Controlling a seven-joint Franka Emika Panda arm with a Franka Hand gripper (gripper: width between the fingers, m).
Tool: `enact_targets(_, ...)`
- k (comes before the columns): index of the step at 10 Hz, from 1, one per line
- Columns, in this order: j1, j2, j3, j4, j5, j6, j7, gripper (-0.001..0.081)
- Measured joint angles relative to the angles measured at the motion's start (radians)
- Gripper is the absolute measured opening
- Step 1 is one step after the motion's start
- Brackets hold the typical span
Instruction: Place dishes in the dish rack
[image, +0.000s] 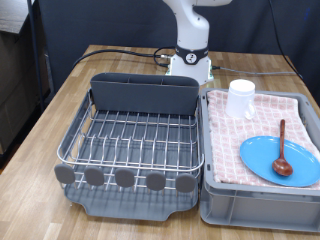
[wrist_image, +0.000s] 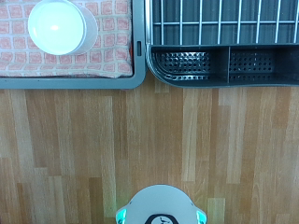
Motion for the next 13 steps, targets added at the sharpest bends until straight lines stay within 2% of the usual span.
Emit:
enact_targets(3, 0.001, 0.027, 0.032, 0.018, -0.002, 0.004, 0.036, 0.0803)
enact_targets(6, 0.003, 0.120, 0.102, 0.082, 0.028, 0.041, 0.164, 0.0803)
enact_targets(11, 0.013, 0.279, 0.188, 0.176, 0.105, 0.143, 0.318, 0.0803)
enact_targets(13, 0.015, 0.354, 0.210, 0.223, 0.117, 0.169, 0.327, 0.0803)
